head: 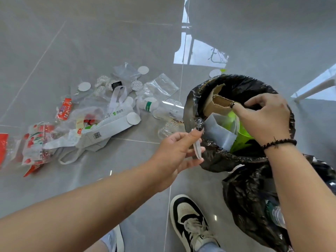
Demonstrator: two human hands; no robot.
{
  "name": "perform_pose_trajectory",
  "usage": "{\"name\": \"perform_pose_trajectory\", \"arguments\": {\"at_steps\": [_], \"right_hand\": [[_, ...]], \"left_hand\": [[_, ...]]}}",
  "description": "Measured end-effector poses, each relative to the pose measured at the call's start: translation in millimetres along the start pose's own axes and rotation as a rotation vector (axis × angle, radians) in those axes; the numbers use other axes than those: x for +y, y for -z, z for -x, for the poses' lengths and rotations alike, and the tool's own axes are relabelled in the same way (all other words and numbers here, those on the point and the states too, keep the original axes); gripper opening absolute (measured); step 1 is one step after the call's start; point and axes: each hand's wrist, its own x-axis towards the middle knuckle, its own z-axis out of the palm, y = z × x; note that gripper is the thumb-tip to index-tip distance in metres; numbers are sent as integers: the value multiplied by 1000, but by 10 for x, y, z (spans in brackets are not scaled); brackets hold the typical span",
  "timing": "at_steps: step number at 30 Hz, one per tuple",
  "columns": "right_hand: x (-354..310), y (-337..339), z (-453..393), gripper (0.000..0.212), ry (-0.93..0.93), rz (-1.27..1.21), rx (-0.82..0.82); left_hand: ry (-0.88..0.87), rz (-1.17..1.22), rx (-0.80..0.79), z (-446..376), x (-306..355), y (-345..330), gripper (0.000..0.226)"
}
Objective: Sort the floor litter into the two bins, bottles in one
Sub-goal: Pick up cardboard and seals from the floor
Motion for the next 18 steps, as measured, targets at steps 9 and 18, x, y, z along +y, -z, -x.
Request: {"name": "perform_pose_trajectory", "arguments": {"at_steps": [9,18], "right_hand": [[-401,64,822,35,363,-569,-522],[-446,-44,834,34,487,-429,-535]], "left_hand": [[-62,113,2,2,84,171,66],[-11,-13,-90,54,34,297,70]]}}
